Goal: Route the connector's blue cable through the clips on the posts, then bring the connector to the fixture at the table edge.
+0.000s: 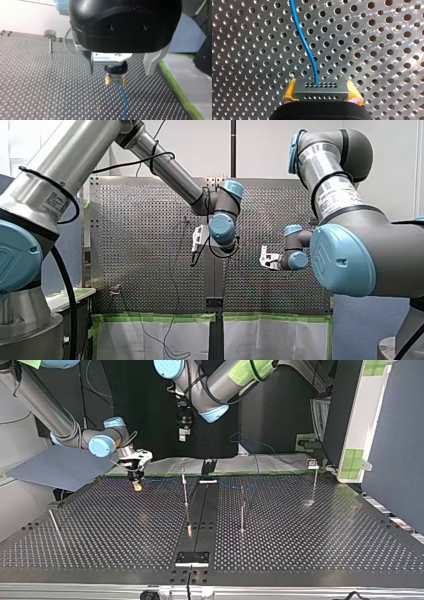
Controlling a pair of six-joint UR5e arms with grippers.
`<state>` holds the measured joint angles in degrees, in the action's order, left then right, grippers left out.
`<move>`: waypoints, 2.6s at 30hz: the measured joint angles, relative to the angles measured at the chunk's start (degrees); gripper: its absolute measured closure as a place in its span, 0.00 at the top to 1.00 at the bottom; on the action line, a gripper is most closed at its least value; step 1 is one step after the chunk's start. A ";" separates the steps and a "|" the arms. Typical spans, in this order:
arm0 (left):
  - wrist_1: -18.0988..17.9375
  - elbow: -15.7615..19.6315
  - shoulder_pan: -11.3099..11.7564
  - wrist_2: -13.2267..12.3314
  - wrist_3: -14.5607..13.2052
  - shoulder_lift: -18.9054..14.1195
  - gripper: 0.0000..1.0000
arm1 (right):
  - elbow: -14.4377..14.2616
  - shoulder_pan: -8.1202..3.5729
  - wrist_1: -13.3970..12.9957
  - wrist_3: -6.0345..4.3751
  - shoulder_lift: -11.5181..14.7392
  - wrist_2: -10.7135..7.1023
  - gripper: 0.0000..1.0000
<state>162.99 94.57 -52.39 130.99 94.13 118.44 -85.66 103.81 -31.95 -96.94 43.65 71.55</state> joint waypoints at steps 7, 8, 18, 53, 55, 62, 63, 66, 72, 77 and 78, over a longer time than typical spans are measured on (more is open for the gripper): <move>-2.90 3.19 1.58 2.78 0.16 -3.18 1.00 | 0.00 0.37 0.11 0.00 -0.03 0.00 0.00; -3.34 3.78 1.83 2.94 0.60 -3.79 1.00 | 0.00 0.43 0.12 0.00 -0.02 0.01 0.00; -3.54 8.70 2.51 1.67 4.38 -8.69 1.00 | 0.00 0.85 0.29 -0.02 -0.02 0.00 0.00; -12.42 26.57 5.25 -8.09 11.90 -26.56 1.00 | 0.10 0.00 1.09 -0.08 -0.01 0.73 0.00; -13.18 27.39 5.51 -8.51 12.22 -27.40 1.00 | 0.24 -0.11 1.15 -0.24 0.01 1.38 0.00; -16.43 30.69 6.68 -10.37 12.76 -30.69 1.00 | 0.53 -0.22 1.18 -0.54 0.04 3.93 0.00; -16.82 31.09 6.85 -10.52 12.71 -31.09 1.00 | 0.63 -0.22 1.19 -0.56 0.04 4.06 0.00; -18.12 32.29 7.33 -10.78 12.63 -32.35 1.00 | 0.84 -0.31 1.23 -0.64 0.04 4.33 0.00; -19.57 33.00 8.02 -11.40 12.53 -33.11 1.00 | 0.89 -0.24 1.20 -0.72 0.02 4.47 0.00; -20.91 33.08 8.69 -12.95 12.51 -32.33 1.00 | 0.89 0.05 1.26 -0.72 0.02 4.48 0.00; -21.15 33.08 8.78 -13.21 12.51 -32.11 1.00 | 0.89 0.02 1.27 -0.72 0.03 4.48 0.00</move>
<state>141.85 127.65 -43.61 117.78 106.64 86.33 -84.77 103.84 -30.68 -97.66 43.68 76.03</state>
